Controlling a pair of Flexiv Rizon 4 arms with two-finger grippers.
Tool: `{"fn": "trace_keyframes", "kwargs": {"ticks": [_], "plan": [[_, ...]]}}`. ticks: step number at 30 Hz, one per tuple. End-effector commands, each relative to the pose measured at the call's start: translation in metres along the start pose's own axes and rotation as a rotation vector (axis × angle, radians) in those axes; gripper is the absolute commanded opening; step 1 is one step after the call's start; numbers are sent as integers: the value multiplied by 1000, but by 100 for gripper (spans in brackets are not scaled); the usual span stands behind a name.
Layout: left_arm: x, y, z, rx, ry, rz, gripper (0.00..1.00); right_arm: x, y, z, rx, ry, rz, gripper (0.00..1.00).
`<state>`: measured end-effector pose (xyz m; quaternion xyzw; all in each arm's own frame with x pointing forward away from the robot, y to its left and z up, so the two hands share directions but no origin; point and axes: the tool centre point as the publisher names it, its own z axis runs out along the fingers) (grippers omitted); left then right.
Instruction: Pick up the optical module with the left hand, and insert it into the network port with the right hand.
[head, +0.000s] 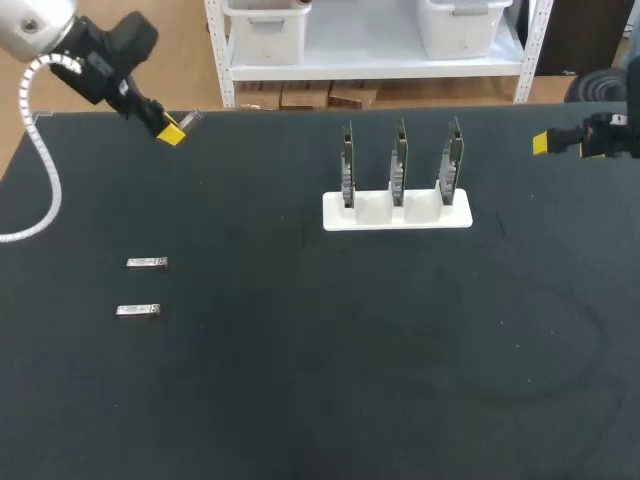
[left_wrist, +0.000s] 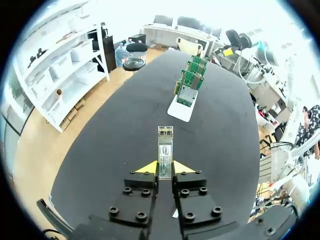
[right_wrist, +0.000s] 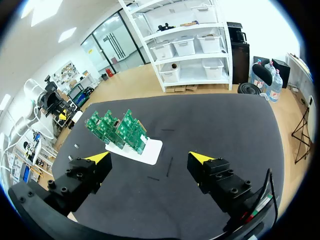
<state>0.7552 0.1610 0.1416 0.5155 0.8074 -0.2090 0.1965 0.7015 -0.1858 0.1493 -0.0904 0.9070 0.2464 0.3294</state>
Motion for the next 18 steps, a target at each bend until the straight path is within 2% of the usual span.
{"fn": "trace_keyframes", "kwargs": {"ticks": [1,5,6,8,12,14,18], "plan": [[8,-9,0,-23,-153,2,0,0,2,-1,9,0,1,100],[8,-9,0,-23,-153,2,0,0,2,-1,9,0,1,100],[14,-9,0,-35,-138,-19,0,0,2,-1,9,0,1,100],[13,-15,1,-22,-163,-26,0,0,2,-1,9,0,1,100],[-19,-32,2,1,-275,-15,0,0,2,-1,9,0,1,100],[-37,-41,4,46,-340,-20,0,0,2,-1,9,0,1,100],[-68,-63,8,131,-408,19,0,0,2,-1,9,0,1,100]]}}
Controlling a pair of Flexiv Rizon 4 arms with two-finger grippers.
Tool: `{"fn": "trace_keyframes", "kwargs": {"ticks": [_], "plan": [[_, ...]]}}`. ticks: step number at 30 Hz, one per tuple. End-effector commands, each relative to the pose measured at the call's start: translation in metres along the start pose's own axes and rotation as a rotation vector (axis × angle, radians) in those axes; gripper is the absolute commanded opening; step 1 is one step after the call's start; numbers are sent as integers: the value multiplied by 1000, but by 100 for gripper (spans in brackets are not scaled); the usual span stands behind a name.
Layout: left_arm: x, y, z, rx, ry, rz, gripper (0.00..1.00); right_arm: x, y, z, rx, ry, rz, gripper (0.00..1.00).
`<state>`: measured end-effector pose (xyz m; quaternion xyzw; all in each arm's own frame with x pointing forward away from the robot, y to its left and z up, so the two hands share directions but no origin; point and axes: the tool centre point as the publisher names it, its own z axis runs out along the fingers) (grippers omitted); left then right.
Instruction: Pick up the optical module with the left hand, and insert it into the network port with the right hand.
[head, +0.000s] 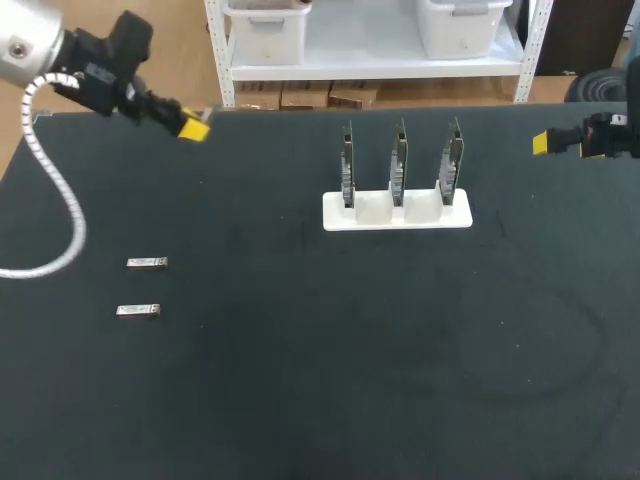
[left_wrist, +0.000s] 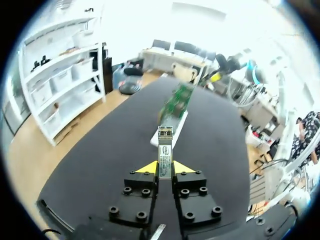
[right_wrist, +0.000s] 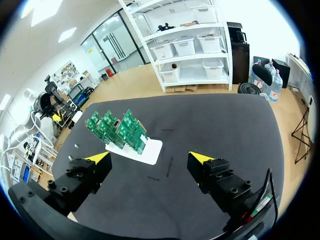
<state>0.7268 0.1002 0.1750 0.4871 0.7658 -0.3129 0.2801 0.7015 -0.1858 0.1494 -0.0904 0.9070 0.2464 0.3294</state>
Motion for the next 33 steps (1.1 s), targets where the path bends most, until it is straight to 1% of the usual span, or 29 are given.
{"fn": "trace_keyframes", "kwargs": {"ticks": [1,2,6,10,12,23,24,26,27,29,31,32,33], "plan": [[-18,-13,13,66,-147,37,0,0,2,-1,10,0,1,100],[-23,-16,14,74,-157,46,0,0,2,-1,10,0,1,100],[-41,-25,18,163,-238,28,0,0,2,-1,10,0,1,100],[-52,-31,20,181,-258,40,0,0,2,-1,10,0,1,100],[-52,-32,19,170,-258,39,0,0,2,-1,10,0,1,100],[-52,-32,19,170,-258,39,0,0,2,-1,10,0,1,100],[-48,-31,17,170,-261,33,0,0,2,-1,10,0,1,100],[-49,-31,15,174,-296,40,0,0,2,-1,10,0,1,100],[-54,-32,16,167,-305,54,0,0,2,-1,10,0,1,100],[-63,-35,20,147,-345,77,0,0,2,-1,10,0,1,100],[-74,-38,23,119,-433,101,0,0,2,-1,10,0,1,100],[-82,-39,27,105,-434,96,0,0,2,-1,10,0,1,100],[-89,-41,32,112,-452,107,0,0,2,-1,10,0,1,100]]}}
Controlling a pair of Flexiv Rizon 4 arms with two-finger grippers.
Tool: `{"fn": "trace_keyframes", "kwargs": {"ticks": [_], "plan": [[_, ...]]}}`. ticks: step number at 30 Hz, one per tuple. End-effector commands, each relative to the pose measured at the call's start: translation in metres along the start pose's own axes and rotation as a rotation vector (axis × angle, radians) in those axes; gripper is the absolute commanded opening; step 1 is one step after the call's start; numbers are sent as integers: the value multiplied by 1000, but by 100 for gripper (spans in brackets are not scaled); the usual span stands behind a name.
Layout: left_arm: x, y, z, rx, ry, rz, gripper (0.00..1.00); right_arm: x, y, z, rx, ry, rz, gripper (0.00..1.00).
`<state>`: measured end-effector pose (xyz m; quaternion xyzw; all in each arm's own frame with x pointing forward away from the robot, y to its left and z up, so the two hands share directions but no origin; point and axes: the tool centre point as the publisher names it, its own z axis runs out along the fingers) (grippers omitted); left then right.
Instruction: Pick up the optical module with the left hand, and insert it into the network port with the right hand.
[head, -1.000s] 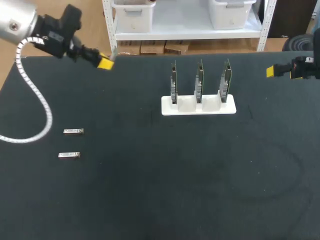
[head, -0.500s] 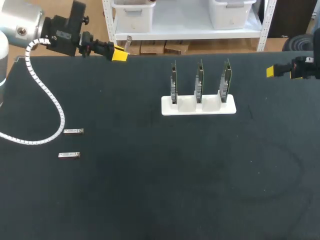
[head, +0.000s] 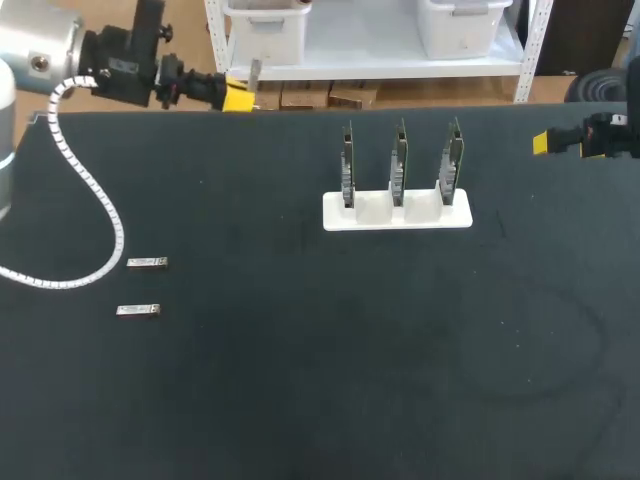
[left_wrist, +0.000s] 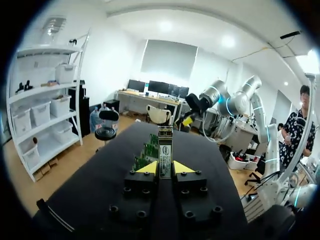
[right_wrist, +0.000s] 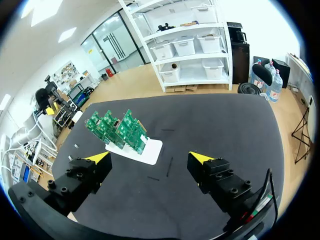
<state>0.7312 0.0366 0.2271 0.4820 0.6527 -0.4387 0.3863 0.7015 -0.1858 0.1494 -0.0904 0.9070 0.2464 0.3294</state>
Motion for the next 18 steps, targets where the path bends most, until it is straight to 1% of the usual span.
{"fn": "trace_keyframes", "kwargs": {"ticks": [1,2,3,5,7,8,9,11,14,18], "plan": [[-11,-8,27,-42,-120,20,0,0,2,-1,10,0,1,100],[-16,-8,32,-19,-139,21,0,0,2,-1,10,0,1,100],[-19,-9,37,-27,-137,38,0,0,2,-1,10,0,1,100],[-24,-9,46,-11,-149,59,0,0,2,-1,10,0,1,100],[-29,-9,53,-5,-140,101,0,0,2,-1,10,0,1,100],[-30,-9,56,13,-145,111,0,0,2,-1,10,0,1,100],[-31,-9,59,8,-135,129,0,0,2,-1,10,0,1,100],[-31,-9,64,20,-128,156,0,0,2,-1,10,0,1,100],[-27,-7,73,14,-95,176,0,0,2,-1,10,0,1,100],[-19,-4,86,23,-64,164,0,0,2,-1,10,0,1,100]]}}
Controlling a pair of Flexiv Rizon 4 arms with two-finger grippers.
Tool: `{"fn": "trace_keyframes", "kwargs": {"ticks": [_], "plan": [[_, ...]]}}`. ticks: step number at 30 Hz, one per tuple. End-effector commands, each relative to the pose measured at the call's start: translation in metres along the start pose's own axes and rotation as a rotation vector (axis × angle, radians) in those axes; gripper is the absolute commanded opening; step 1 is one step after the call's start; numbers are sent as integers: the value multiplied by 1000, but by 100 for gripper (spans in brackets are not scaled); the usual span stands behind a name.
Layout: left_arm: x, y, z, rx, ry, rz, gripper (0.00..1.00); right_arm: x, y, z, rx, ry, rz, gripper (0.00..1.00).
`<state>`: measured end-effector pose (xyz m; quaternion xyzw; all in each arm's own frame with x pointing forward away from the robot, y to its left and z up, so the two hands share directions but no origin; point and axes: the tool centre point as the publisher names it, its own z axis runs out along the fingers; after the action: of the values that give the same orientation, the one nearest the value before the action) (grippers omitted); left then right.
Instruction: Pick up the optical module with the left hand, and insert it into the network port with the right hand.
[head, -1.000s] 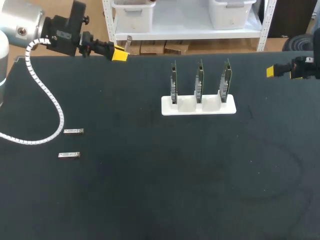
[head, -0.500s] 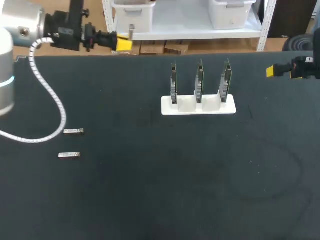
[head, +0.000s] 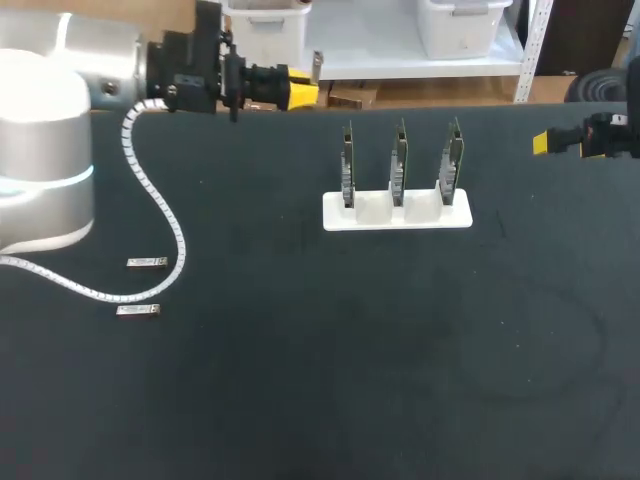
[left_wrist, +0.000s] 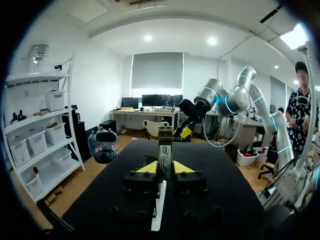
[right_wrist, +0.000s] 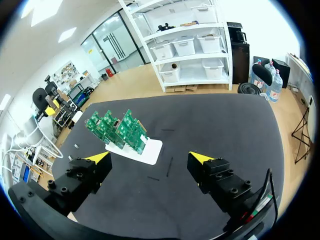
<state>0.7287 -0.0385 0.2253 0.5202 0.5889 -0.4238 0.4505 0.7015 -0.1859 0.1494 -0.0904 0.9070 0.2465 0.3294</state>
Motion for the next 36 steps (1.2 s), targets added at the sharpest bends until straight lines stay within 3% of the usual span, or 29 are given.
{"fn": "trace_keyframes", "kwargs": {"ticks": [1,4,11,20,36], "plan": [[5,10,18,20,30,-19,0,0,2,-1,10,0,1,100],[9,13,25,4,47,-39,0,0,2,-1,10,0,1,100],[10,26,37,41,-27,-107,0,0,2,-1,10,0,1,100],[22,34,51,61,-22,-131,0,0,2,-1,10,0,1,100],[35,44,48,77,-43,-193,0,0,2,-1,10,0,1,100]]}}
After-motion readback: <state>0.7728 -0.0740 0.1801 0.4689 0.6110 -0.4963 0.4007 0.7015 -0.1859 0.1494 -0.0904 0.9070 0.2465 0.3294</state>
